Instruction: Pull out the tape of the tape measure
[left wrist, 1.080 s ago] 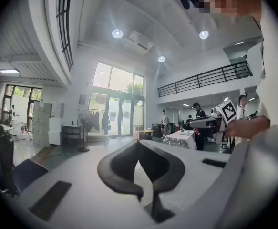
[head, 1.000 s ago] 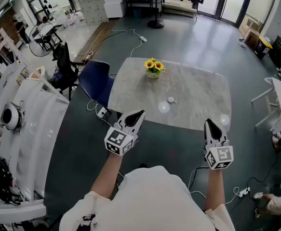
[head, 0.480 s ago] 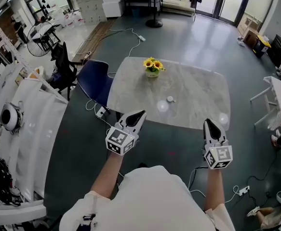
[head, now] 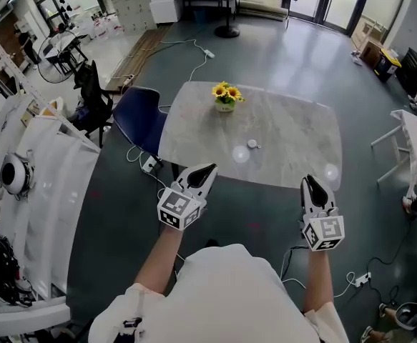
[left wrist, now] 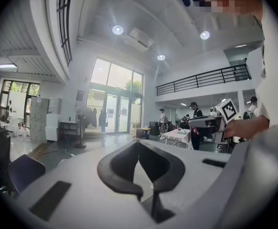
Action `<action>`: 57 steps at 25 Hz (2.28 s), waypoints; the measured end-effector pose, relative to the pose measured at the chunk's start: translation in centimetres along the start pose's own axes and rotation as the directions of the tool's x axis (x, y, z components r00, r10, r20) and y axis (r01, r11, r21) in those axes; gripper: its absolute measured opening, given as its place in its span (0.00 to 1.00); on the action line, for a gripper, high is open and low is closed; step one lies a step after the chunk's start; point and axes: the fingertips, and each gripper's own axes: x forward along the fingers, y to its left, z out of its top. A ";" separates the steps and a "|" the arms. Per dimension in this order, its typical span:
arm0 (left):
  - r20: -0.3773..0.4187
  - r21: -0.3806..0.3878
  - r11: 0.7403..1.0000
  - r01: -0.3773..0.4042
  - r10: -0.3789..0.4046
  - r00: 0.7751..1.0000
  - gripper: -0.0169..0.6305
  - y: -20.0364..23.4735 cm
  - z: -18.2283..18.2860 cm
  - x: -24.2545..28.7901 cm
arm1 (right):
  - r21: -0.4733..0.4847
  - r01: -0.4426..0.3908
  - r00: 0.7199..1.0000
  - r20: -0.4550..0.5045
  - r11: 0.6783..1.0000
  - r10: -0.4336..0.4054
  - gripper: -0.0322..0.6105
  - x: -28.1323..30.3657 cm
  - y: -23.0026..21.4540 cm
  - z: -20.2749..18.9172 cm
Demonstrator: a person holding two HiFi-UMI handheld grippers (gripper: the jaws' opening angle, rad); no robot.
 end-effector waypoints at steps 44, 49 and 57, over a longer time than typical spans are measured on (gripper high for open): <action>-0.008 -0.069 0.996 0.055 -0.055 0.998 0.53 4.7 -2.7 -2.6 | 0.033 0.043 0.996 -0.083 0.999 -0.040 0.21 1.7 5.8 -2.4; -0.033 -0.069 0.997 0.040 -0.042 0.999 0.53 5.8 -3.2 -1.1 | 0.052 0.021 0.996 -0.091 0.998 -0.016 0.21 4.3 4.5 -3.4; -0.057 -0.069 0.998 0.010 -0.014 0.998 0.53 8.1 -3.2 4.7 | 0.064 -0.034 0.993 -0.112 0.997 0.041 0.21 9.9 0.5 -4.9</action>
